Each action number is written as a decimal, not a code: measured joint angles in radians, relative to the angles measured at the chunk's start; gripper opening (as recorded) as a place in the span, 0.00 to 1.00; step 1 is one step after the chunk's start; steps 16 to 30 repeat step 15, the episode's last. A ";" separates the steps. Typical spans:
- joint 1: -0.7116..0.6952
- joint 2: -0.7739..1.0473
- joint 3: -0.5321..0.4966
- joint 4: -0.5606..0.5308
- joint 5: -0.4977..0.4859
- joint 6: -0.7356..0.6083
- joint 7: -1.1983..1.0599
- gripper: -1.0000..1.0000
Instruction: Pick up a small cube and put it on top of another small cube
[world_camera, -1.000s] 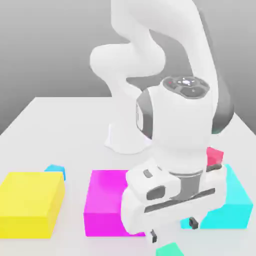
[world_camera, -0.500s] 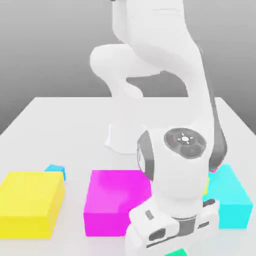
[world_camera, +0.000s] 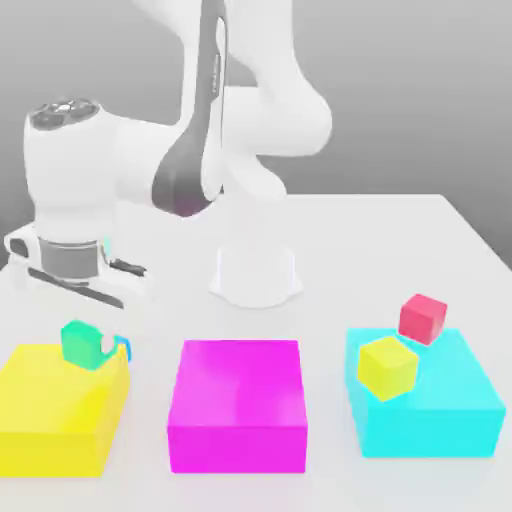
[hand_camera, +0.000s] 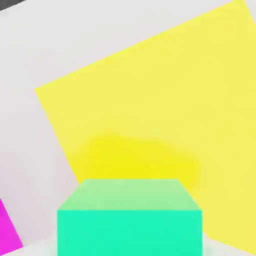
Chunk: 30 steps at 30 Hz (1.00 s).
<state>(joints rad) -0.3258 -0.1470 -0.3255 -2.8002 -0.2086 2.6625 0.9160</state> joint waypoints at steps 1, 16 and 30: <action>-0.035 -0.036 -0.017 -0.037 -0.009 0.001 0.021 0.00; -0.049 0.147 -0.082 -0.135 0.227 0.272 -0.103 1.00; -0.049 0.147 -0.082 -0.135 0.227 0.272 -0.103 1.00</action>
